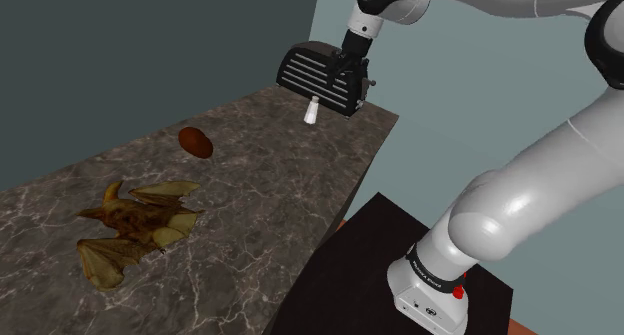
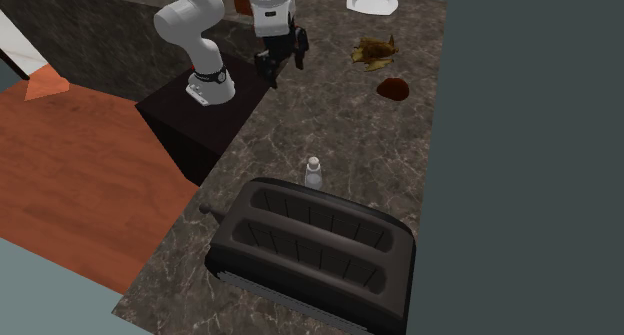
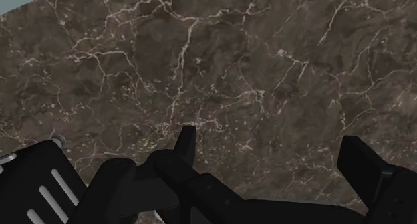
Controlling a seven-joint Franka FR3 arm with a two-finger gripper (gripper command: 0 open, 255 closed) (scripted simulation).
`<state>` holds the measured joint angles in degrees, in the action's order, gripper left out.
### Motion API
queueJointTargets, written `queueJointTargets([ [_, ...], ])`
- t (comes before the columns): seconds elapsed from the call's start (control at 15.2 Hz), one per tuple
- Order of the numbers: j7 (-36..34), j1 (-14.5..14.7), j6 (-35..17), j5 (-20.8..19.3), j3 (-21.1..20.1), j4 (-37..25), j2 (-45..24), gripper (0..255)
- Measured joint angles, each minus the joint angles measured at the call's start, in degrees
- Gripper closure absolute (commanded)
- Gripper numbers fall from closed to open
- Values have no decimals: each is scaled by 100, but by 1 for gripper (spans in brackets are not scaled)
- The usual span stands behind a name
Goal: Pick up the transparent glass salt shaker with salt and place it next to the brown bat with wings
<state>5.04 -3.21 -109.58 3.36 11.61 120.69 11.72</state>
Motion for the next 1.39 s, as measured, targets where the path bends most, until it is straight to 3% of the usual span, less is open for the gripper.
queueJointTargets([
  [0.4, 305, -122, -432, 241, 211, -751, -1232, 0],
  [1.06, 680, -542, -410, 766, 335, -2830, -3399, 0],
  [1.39, 712, -570, -660, 850, 300, -2871, -3698, 0],
])
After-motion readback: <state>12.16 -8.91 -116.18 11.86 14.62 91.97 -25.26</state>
